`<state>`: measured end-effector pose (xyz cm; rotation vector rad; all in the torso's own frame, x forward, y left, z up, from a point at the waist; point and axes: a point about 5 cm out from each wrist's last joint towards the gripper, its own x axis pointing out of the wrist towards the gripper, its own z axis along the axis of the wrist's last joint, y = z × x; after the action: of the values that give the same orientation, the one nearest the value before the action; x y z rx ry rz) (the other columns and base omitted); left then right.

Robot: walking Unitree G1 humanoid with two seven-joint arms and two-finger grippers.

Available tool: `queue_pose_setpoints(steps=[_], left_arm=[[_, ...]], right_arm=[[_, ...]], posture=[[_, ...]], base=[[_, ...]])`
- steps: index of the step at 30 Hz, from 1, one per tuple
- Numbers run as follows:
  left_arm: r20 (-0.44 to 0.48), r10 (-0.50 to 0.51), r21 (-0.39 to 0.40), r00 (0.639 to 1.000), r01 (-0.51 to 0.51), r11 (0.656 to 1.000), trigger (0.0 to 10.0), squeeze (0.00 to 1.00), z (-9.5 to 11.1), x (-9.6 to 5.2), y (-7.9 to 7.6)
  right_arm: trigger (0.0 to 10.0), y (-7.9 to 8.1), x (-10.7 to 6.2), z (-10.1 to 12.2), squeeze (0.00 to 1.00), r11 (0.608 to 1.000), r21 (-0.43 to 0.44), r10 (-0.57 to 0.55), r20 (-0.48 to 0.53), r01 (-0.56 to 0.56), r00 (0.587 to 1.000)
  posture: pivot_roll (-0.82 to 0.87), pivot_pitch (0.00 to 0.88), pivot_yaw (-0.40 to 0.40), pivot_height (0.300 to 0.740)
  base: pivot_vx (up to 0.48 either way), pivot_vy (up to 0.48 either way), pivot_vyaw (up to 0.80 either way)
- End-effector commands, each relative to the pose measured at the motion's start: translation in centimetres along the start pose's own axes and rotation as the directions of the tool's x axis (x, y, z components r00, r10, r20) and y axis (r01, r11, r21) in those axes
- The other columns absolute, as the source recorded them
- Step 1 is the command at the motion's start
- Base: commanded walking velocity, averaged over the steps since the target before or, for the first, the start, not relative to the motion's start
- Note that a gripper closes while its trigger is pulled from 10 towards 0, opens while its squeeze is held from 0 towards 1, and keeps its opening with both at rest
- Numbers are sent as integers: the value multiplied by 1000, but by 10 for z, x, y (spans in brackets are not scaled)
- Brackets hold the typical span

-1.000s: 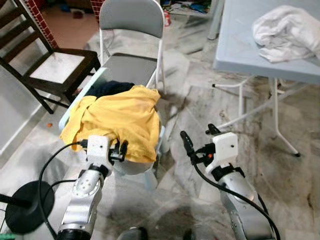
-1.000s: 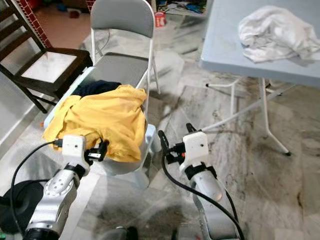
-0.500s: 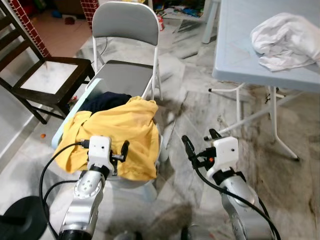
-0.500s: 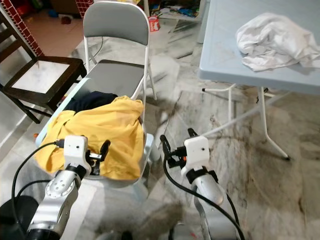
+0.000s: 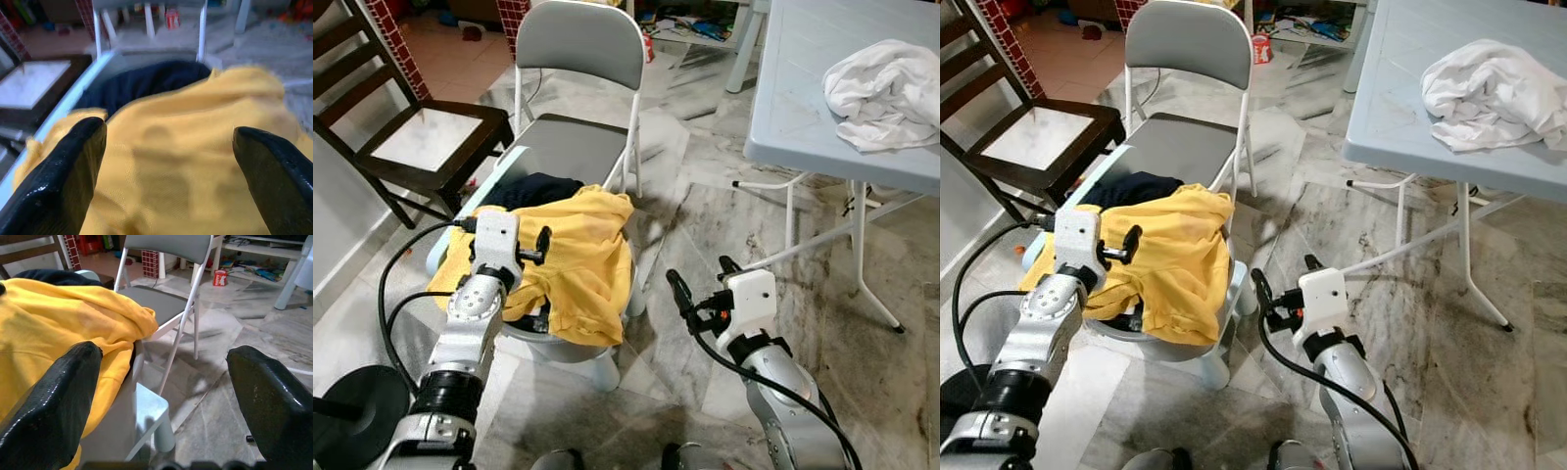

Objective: Hang hanger

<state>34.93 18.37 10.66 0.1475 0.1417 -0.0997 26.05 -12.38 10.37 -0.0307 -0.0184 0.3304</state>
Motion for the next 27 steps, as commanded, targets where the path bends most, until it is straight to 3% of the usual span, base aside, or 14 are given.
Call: queue_pose_setpoints(steps=[1, 2, 5, 6, 7, 8, 13, 19, 22, 27], left_arm=[[-108, -21, 14, 994, 22, 1000, 10000, 0, -16, 0, 2], [-184, -86, 26, 979, 92, 995, 10000, 0, -25, 1, -7], [-227, -145, 20, 963, 154, 988, 10000, 0, -32, 3, -17], [-240, -154, -1, 959, 158, 987, 1451, 0, -36, 3, -21], [-240, -154, -1, 959, 158, 987, 1451, 0, -36, 3, -21], [-244, -169, 2, 955, 174, 985, 0, 0, -39, 2, -25], [-242, -160, 22, 957, 171, 985, 0, 0, -43, 0, -21], [-184, -47, 26, 982, 53, 998, 0, 0, -43, -8, 4], [-121, 21, 49, 992, -15, 999, 0, 0, -43, -21, 13], [-57, 47, 50, 997, -44, 998, 0, 0, -46, -44, 9]], right_arm=[[10000, 0, -3, 0, 0, 1000, 5, 4, -6, -4, 1000], [10000, 0, -5, 0, 0, 1000, 4, 3, -9, -3, 1000], [10000, 2, -6, 0, 0, 1000, 4, 0, -12, 0, 1000], [10000, 2, -7, -1, 0, 1000, 4, -8, -16, 8, 1000], [10000, 2, -7, -1, 0, 1000, 4, -8, -16, 8, 1000], [10000, 2, -9, -2, 0, 1000, 3, -16, -21, 16, 1000], [10000, 1, -13, -4, 0, 1000, -1, -29, -31, 29, 999], [10000, -4, -12, -5, 0, 999, -8, -47, -40, 47, 998], [10000, -4, -10, -5, 0, 999, -11, -44, -39, 44, 998], [10000, -3, -9, -5, 0, 1000, -8, -25, -43, 24, 999]], posture=[[-3, 213, 30, 740], [-9, 220, 37, 740], [-26, 228, 47, 740], [-32, 233, 53, 740], [-32, 233, 53, 740], [-32, 233, 53, 740], [-44, 236, 56, 740], [-27, 231, 53, 740], [-13, 231, 47, 740], [6, 240, 33, 740]], base=[[0, 0, 0], [0, 0, 0], [0, 0, 0], [0, 0, 0], [0, 0, 0], [0, 0, 0], [0, 0, 0], [0, 0, 0], [0, 0, 0], [0, 0, 0]])
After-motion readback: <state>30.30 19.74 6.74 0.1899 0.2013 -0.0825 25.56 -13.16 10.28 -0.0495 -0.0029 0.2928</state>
